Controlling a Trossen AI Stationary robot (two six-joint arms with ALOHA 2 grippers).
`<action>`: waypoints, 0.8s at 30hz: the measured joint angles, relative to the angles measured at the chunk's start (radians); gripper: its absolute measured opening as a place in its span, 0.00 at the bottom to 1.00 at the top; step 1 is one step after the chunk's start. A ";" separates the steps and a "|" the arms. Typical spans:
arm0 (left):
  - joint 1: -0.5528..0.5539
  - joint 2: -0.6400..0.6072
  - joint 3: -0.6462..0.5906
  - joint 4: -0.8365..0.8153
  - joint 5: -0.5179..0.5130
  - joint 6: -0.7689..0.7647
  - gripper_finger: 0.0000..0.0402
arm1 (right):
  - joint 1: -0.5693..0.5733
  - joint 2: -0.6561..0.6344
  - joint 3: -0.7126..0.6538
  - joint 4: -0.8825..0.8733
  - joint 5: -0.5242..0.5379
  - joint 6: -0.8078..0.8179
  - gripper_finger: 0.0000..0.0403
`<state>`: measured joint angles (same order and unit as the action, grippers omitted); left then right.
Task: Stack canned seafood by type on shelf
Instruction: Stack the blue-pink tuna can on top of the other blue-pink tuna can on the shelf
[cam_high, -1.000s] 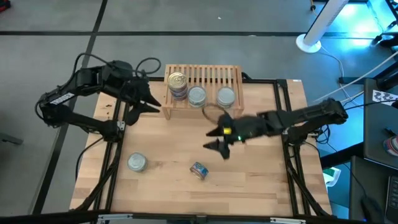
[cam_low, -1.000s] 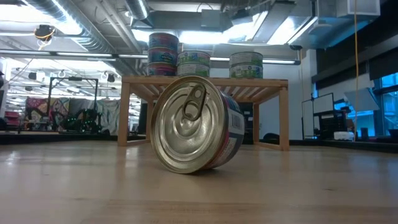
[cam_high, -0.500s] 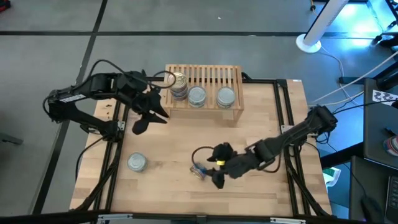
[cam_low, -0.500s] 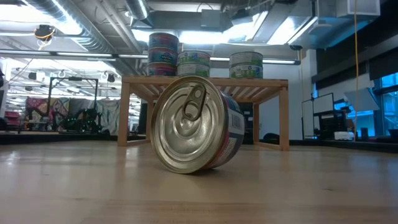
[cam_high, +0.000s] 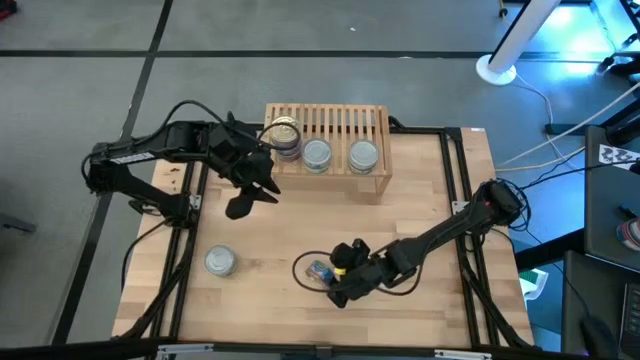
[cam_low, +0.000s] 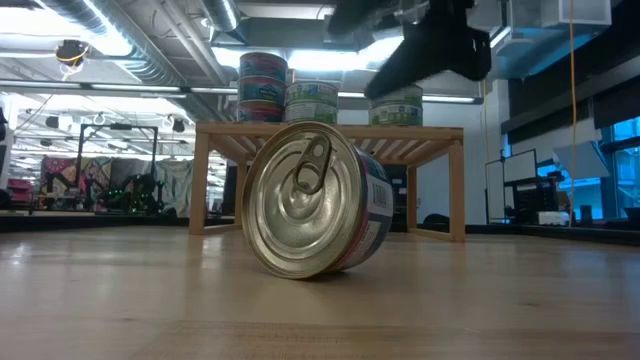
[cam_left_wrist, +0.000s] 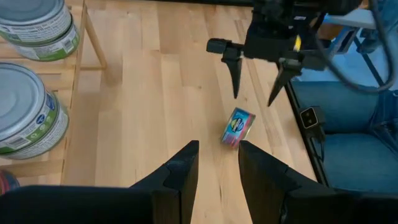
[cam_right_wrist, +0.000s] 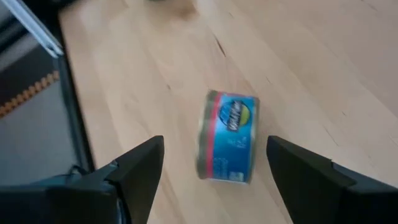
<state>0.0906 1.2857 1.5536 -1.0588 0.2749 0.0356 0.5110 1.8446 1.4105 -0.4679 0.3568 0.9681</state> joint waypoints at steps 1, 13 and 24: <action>0.000 0.003 0.000 0.000 0.000 0.000 0.27 | 0.000 0.009 0.000 -0.007 0.000 0.001 0.71; 0.000 0.006 0.000 0.000 0.000 -0.012 0.27 | -0.001 0.042 0.000 -0.012 0.010 0.008 0.71; 0.000 0.006 0.000 0.000 0.001 -0.013 0.27 | -0.001 0.079 0.001 0.059 0.010 0.008 0.71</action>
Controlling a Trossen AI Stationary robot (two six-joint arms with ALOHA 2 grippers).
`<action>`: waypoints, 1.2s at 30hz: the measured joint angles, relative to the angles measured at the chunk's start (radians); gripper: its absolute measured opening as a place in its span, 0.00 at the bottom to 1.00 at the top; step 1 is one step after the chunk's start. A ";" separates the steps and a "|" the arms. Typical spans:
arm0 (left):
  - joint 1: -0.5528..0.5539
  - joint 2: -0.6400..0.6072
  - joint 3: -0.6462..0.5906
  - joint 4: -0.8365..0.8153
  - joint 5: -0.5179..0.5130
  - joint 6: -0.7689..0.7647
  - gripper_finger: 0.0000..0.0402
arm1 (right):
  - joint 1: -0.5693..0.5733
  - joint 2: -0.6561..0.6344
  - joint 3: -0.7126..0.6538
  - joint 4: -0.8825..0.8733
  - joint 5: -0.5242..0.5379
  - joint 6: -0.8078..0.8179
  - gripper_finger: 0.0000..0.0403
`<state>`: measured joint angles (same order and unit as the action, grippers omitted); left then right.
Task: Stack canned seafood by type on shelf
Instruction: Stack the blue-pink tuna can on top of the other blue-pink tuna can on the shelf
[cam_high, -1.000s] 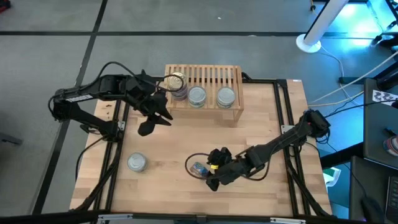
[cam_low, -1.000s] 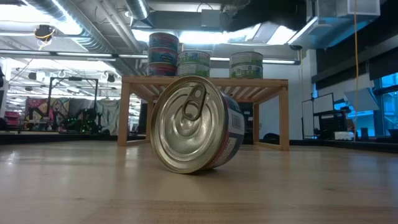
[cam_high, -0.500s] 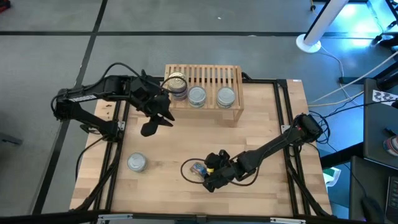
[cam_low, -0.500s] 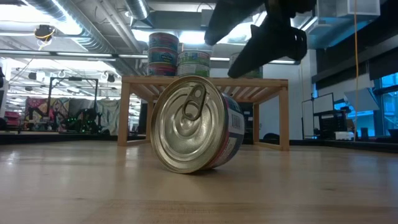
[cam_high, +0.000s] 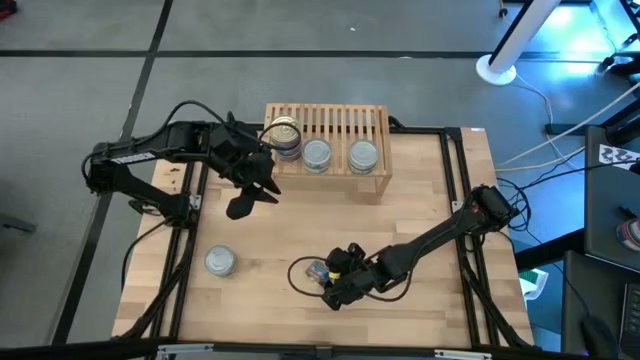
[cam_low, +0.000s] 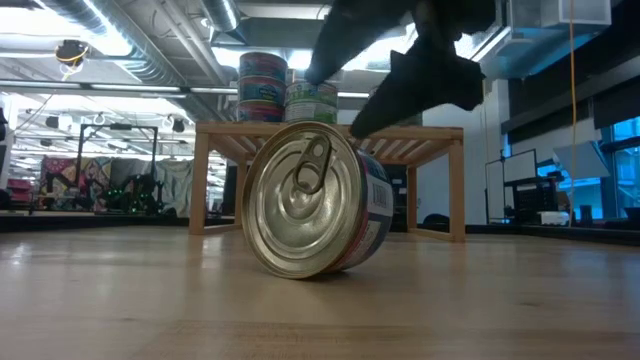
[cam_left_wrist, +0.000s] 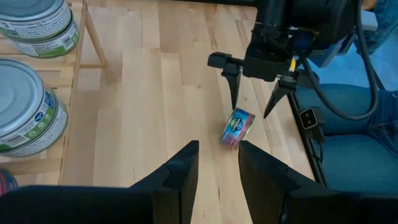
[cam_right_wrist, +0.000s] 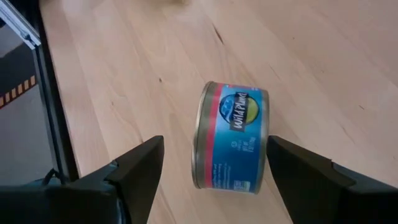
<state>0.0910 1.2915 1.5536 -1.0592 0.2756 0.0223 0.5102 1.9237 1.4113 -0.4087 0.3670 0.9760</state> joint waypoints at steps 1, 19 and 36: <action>0.000 0.000 0.000 0.000 0.000 0.000 0.27 | 0.000 0.002 0.000 -0.002 0.003 0.000 0.71; 0.000 0.000 0.000 0.000 0.000 0.002 0.27 | -0.001 0.068 0.000 0.005 0.060 0.000 0.71; 0.000 0.000 0.000 0.000 0.000 0.001 0.27 | -0.058 0.106 0.000 0.022 -0.062 -0.013 0.46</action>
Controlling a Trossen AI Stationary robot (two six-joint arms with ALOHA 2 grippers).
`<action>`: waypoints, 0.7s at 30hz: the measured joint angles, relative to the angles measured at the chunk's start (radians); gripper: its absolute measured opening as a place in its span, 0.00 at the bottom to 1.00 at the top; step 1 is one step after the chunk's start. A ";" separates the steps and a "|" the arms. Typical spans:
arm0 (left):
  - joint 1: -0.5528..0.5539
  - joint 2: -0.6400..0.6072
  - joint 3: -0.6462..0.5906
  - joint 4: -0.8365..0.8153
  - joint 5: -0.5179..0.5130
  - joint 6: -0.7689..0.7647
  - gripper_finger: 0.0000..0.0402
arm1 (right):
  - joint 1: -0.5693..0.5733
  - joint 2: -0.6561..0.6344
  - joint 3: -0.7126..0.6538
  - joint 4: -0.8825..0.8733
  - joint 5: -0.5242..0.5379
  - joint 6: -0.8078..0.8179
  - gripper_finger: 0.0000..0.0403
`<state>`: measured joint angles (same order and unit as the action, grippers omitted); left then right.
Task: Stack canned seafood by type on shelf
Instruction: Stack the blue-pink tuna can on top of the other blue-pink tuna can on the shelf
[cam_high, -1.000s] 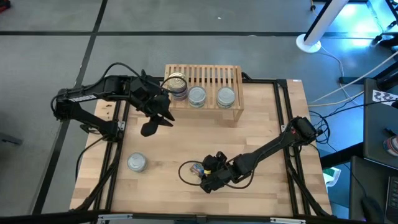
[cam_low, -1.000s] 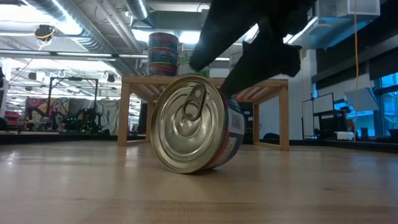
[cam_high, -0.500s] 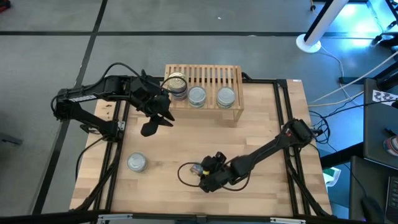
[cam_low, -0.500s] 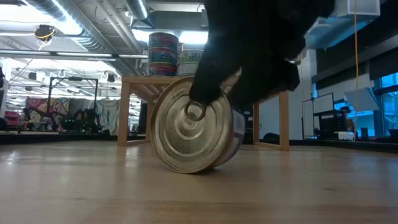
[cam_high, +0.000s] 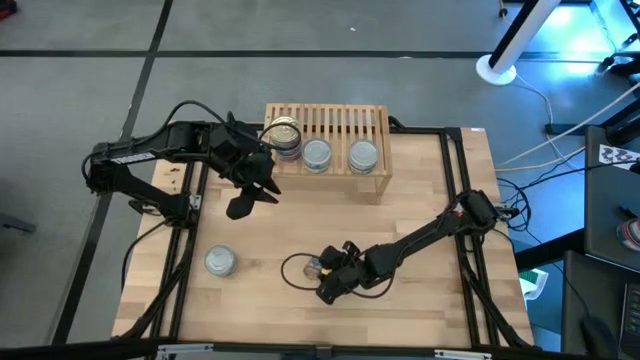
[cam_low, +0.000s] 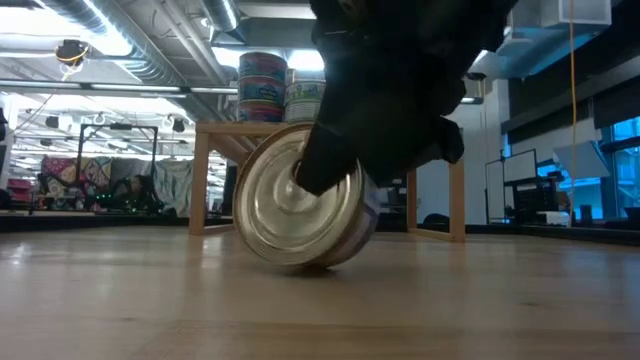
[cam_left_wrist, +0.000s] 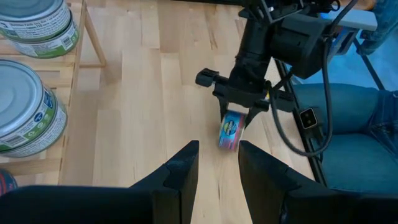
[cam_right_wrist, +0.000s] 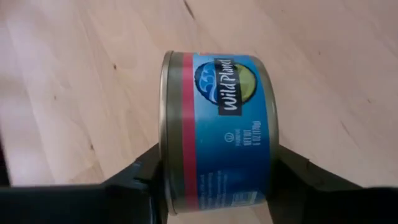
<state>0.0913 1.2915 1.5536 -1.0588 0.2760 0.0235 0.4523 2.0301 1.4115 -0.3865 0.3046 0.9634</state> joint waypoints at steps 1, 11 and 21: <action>0.000 0.000 0.000 0.000 0.000 0.000 0.27 | -0.007 -0.005 0.001 -0.001 -0.025 0.000 0.46; 0.001 -0.023 0.000 0.019 0.000 -0.003 0.27 | -0.116 -0.152 0.064 -0.014 -0.212 -0.065 0.46; 0.003 -0.113 0.000 0.199 -0.091 -0.009 0.27 | -0.298 -0.305 0.201 -0.024 -0.382 -0.192 0.47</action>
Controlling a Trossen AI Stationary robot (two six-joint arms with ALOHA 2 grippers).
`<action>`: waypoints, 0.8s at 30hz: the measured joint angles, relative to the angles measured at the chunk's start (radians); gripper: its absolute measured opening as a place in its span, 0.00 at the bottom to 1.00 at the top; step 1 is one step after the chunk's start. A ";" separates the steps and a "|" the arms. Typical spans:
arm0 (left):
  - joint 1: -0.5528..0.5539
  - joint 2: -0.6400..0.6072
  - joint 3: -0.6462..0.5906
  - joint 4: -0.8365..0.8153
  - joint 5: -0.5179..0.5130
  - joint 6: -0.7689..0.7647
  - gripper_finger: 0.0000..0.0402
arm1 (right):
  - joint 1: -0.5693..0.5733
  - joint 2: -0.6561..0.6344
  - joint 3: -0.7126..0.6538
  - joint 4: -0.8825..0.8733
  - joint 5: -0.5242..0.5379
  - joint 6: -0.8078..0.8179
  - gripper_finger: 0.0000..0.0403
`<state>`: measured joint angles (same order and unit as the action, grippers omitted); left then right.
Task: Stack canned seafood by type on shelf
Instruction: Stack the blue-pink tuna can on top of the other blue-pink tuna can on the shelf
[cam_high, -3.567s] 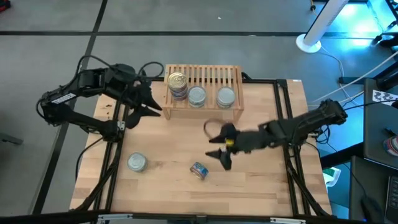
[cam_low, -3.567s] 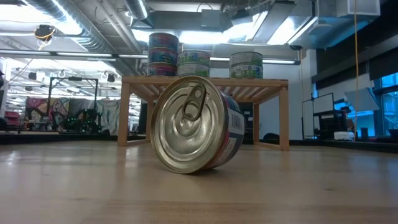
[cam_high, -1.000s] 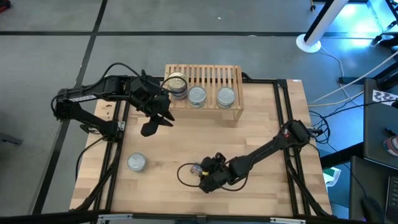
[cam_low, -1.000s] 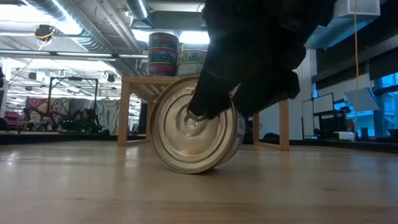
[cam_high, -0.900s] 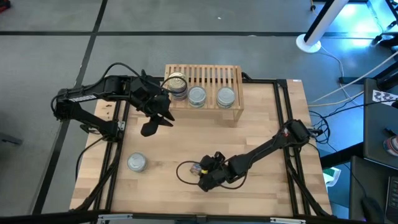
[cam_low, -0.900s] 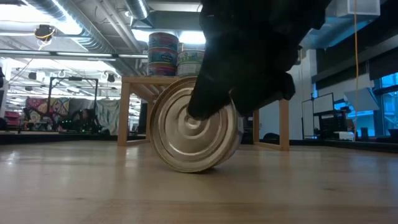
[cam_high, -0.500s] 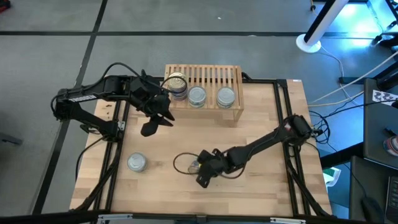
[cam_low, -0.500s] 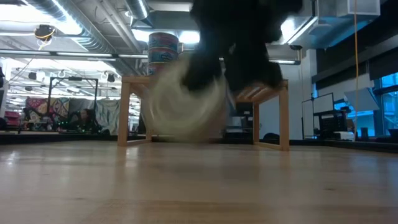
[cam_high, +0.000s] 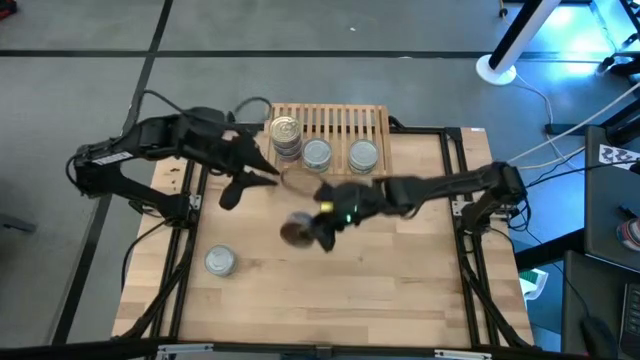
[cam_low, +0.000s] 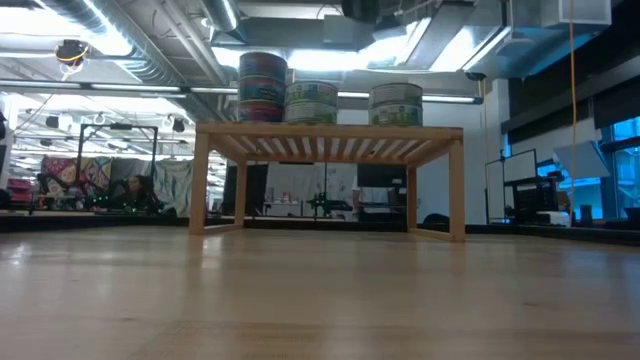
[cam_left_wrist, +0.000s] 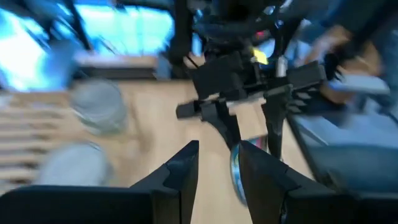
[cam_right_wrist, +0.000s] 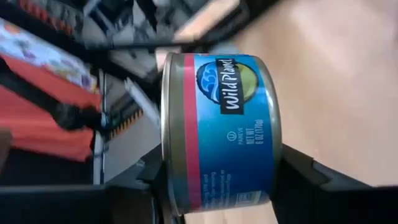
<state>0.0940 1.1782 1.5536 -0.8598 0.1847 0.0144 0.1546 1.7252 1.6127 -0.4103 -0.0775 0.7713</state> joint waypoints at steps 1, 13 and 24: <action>0.000 -0.012 0.000 0.017 -0.029 0.014 0.27 | -0.022 -0.005 0.020 -0.005 -0.006 -0.016 0.47; 0.007 -0.071 0.001 0.213 -0.485 0.190 0.27 | -0.313 0.000 0.175 0.165 -0.138 -0.037 0.47; 0.205 -0.020 0.001 0.252 -0.481 0.221 0.27 | -0.459 0.028 0.177 0.212 -0.205 0.050 0.48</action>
<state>0.2993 1.1584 1.5543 -0.6073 -0.2967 0.2358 -0.3041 1.7527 1.7893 -0.1986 -0.2823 0.8209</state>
